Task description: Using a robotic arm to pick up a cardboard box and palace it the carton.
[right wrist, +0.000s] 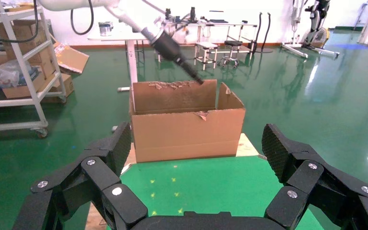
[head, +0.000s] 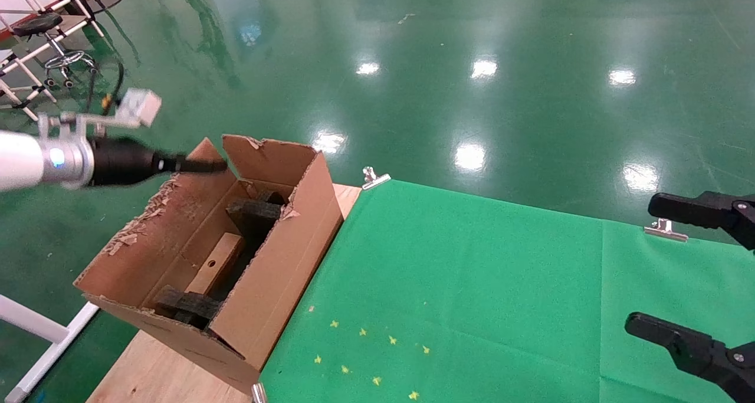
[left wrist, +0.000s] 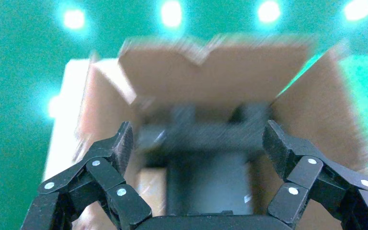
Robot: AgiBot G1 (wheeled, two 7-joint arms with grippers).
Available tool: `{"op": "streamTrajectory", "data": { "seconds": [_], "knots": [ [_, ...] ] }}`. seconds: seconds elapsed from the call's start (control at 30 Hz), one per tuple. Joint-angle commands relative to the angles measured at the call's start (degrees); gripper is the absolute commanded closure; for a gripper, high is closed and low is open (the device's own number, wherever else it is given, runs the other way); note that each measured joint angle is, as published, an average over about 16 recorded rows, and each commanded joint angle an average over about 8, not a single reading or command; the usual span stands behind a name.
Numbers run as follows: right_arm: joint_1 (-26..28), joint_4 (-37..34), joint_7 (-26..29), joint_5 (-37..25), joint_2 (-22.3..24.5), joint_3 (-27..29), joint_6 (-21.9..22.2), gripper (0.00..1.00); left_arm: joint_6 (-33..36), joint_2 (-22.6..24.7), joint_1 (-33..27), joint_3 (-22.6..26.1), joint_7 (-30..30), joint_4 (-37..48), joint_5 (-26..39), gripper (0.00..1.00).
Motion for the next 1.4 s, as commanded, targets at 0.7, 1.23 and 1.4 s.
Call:
{"op": "streamTrajectory", "data": {
  "seconds": [0.7,1.23,1.4],
  "knots": [
    [-0.01,-0.02,0.00,0.01,0.03,0.00,0.02,0.00,21.88,0.93,-0.35,-9.57,-15.46,-8.07,-17.67,0.00],
    [-0.01,-0.02,0.00,0.02,0.03,0.00,0.02,0.00,21.76,-0.24,7.54,-13.43,-9.05,-18.98,-21.34,0.00],
    [-0.01,-0.02,0.00,0.02,0.03,0.00,0.02,0.00,22.01,-0.72,11.08,-15.30,-6.41,-23.83,-23.23,0.00]
  ]
}}
